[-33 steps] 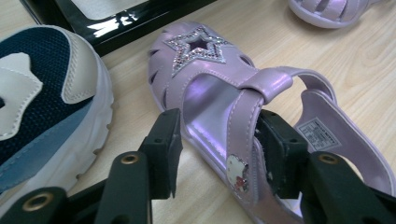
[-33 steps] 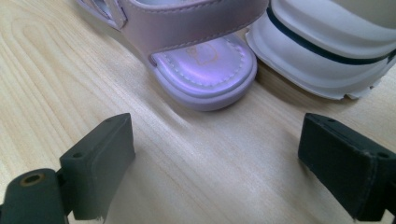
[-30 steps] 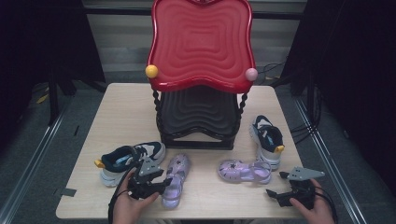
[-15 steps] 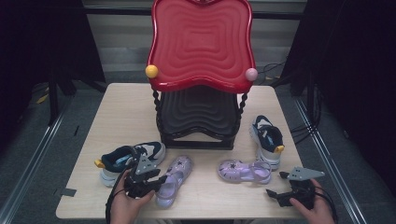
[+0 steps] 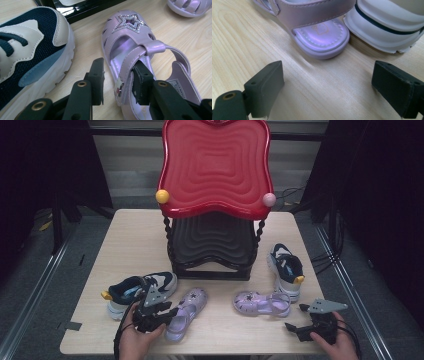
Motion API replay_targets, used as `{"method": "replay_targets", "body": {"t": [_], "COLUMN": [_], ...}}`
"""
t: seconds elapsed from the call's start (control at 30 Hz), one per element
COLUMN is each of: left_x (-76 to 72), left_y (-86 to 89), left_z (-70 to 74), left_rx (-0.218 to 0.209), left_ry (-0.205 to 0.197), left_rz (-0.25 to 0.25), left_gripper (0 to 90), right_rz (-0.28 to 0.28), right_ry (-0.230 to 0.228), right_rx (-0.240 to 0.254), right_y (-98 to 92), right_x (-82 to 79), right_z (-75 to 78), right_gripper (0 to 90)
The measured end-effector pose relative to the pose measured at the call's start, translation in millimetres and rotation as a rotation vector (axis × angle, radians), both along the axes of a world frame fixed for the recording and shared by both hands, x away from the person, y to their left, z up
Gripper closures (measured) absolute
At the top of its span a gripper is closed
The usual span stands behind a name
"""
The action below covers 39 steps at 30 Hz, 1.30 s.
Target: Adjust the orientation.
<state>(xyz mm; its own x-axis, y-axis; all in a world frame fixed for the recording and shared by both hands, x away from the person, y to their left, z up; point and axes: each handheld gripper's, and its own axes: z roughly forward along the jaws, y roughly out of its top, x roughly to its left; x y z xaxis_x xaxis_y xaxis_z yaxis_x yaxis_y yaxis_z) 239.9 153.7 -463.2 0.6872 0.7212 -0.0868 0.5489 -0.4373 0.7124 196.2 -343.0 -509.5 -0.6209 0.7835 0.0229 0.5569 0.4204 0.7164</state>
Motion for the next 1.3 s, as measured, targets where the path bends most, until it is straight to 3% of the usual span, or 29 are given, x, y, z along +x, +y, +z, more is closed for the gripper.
{"method": "replay_targets", "body": {"t": [0.2, 0.5, 0.57, 0.77, 1.17, 1.3], "left_x": [-0.8, -0.7, -1.5, -2.7, 0.6, -0.1], "left_y": [-1.4, 0.4, -0.5, -0.9, 3.8, 2.8], "left_z": [0.3, -0.6, -0.7, -2.1, -3.9, -1.9], "left_rx": [0.005, -0.021, -0.001, -0.003, -0.060, -0.042], "left_ry": [-0.004, 0.011, -0.012, -0.031, -0.007, -0.019], "left_rz": [-0.001, 0.014, 0.008, 0.005, -0.003, -0.011], "left_gripper": [70.3, 73.8, 74.4, 75.7, 73.8, 75.6], "right_rz": [0.000, 0.000, 0.000, 0.000, 0.000, 0.000], "right_ry": [0.000, 0.000, 0.000, 0.000, 0.000, 0.000], "right_rx": [0.000, 0.000, 0.000, 0.000, 0.000, 0.000], "right_y": [0.0, 0.0, 0.0, 0.0, 0.0, 0.0], "right_x": [0.0, 0.0, 0.0, 0.0, 0.0, 0.0], "right_z": [0.0, 0.0, 0.0, 0.0, 0.0, 0.0], "right_gripper": [9.9, 9.9, 9.9, 9.9, 9.9, 9.9]}}
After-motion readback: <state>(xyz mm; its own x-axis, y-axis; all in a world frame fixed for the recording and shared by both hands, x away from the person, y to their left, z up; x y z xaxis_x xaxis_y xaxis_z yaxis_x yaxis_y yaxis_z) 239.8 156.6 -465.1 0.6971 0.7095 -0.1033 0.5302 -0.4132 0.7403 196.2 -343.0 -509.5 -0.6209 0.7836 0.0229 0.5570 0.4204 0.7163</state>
